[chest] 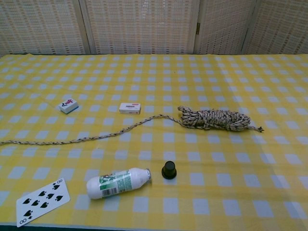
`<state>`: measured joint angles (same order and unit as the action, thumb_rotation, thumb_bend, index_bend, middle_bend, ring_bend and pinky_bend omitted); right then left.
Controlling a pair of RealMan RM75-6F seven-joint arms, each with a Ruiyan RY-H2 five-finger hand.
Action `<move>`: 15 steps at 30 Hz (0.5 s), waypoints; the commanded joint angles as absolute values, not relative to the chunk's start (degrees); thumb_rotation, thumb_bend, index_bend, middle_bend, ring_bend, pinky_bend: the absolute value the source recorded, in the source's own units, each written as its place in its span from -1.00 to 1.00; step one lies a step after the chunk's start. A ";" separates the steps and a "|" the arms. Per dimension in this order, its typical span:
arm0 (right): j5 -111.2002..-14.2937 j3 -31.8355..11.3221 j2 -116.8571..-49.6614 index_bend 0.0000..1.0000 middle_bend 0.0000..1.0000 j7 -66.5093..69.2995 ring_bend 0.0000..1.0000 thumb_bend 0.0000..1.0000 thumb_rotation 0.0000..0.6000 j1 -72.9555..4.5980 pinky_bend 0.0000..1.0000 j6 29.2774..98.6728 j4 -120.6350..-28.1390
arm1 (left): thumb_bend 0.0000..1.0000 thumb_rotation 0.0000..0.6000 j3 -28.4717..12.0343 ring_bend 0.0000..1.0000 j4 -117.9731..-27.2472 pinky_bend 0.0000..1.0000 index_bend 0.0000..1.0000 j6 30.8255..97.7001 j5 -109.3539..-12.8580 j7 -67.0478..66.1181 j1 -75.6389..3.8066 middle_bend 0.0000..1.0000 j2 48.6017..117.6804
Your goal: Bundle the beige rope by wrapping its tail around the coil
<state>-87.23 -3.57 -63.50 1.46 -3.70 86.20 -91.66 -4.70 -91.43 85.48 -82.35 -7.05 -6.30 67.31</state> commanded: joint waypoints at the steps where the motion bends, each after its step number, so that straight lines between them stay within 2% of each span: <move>1: -87.27 -3.59 -63.55 -1.00 -1.00 1.47 -0.82 -0.31 1.00 -3.73 -1.00 86.21 -91.63 | -0.62 1.00 -4.73 -1.00 -91.41 -1.00 -0.84 85.41 -82.22 -7.02 -6.29 -1.00 67.31; 15: -87.63 -3.42 -63.65 -1.00 -0.96 1.77 -0.78 -0.31 1.00 -4.53 -1.00 84.87 -91.91 | -0.62 1.00 -4.73 -1.00 -91.03 -1.00 -0.84 86.01 -82.53 -6.49 -6.04 -1.00 67.36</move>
<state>-87.59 -3.44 -63.70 1.74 -4.37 85.05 -91.78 -4.72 -91.04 86.01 -82.53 -6.50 -6.04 67.36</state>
